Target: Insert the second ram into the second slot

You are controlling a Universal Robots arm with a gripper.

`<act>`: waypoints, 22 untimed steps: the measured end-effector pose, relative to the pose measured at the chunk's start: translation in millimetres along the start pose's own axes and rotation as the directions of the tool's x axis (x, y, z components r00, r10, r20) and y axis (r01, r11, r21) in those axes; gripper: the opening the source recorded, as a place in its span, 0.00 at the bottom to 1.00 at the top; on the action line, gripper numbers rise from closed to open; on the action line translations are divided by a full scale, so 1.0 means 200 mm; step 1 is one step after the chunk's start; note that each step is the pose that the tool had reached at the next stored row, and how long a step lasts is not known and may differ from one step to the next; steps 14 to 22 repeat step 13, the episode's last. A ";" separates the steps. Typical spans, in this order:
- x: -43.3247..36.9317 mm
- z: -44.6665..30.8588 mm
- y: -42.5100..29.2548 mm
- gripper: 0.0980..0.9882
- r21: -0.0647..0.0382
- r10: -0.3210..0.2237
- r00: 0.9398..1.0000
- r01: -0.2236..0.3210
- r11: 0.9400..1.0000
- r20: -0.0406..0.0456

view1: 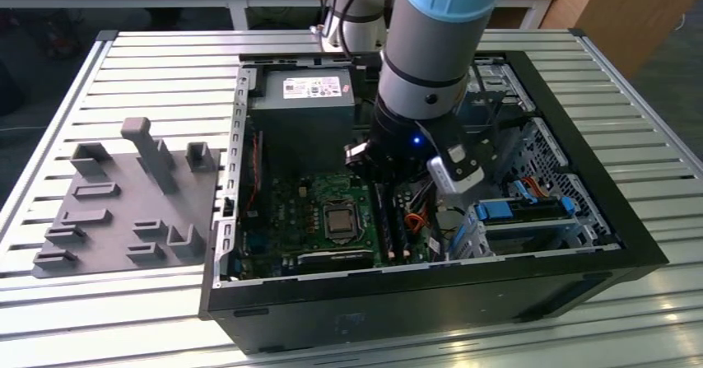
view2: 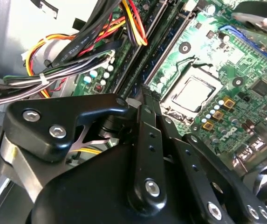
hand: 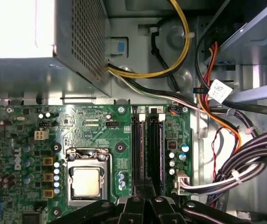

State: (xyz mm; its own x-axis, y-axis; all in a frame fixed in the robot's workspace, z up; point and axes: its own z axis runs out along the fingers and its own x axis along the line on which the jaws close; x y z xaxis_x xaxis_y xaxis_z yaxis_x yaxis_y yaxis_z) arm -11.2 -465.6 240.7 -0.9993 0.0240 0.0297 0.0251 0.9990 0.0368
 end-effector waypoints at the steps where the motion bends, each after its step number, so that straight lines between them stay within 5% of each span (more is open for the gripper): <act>1: 0.000 -0.008 0.000 0.01 0.000 0.000 1.000 0.000 1.000 0.000; 22: 0.001 -0.032 0.001 0.01 0.000 0.000 1.000 0.000 1.000 0.000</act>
